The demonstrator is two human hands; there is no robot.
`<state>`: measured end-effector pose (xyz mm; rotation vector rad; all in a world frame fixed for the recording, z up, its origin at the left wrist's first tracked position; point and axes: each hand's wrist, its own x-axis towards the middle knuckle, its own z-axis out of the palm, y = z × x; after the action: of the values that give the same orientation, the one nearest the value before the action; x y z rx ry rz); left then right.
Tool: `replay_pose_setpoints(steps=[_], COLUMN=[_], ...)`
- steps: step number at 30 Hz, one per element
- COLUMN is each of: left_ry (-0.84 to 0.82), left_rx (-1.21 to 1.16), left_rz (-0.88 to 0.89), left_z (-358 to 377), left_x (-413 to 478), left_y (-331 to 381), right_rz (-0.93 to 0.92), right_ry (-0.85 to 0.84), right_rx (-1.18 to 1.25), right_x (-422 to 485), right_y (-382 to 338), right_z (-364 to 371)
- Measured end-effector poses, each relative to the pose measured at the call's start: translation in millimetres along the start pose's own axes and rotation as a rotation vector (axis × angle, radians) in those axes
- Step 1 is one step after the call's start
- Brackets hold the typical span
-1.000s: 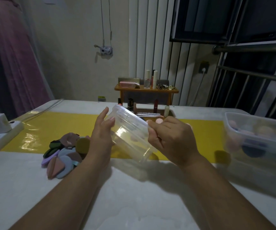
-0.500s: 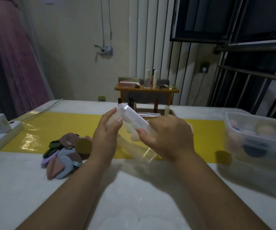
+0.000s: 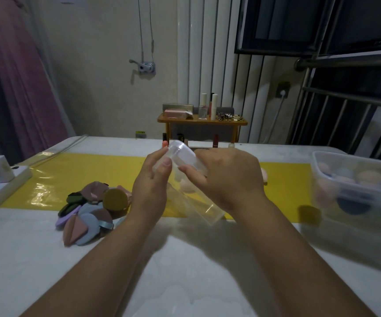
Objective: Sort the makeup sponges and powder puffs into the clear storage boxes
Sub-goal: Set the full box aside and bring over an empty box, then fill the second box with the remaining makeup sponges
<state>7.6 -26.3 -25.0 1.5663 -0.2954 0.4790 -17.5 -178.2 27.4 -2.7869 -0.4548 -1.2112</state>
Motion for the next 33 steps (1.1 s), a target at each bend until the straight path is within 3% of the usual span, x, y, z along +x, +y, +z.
replay_pose_setpoints(steps=[16,23,26,33], left_ry=[-0.003,-0.089,-0.192,-0.349], left_rx=[0.028,-0.089,-0.154,-0.326], left_rz=[0.019,-0.096,-0.187,-0.282], left_z=[2,-1,-14,-40], left_x=[-1,-1,1,13], left_y=[2,8,8,9], right_rz=[-0.010,0.003,0.030,0.148], right_ry=[0.195,0.021,-0.061,0.249], right_rx=[-0.048,-0.049,0.055,0.223], right_x=[-1,-8,-16,-23], right_y=[-2,6,23,52], right_z=[5,-10,-21,-9])
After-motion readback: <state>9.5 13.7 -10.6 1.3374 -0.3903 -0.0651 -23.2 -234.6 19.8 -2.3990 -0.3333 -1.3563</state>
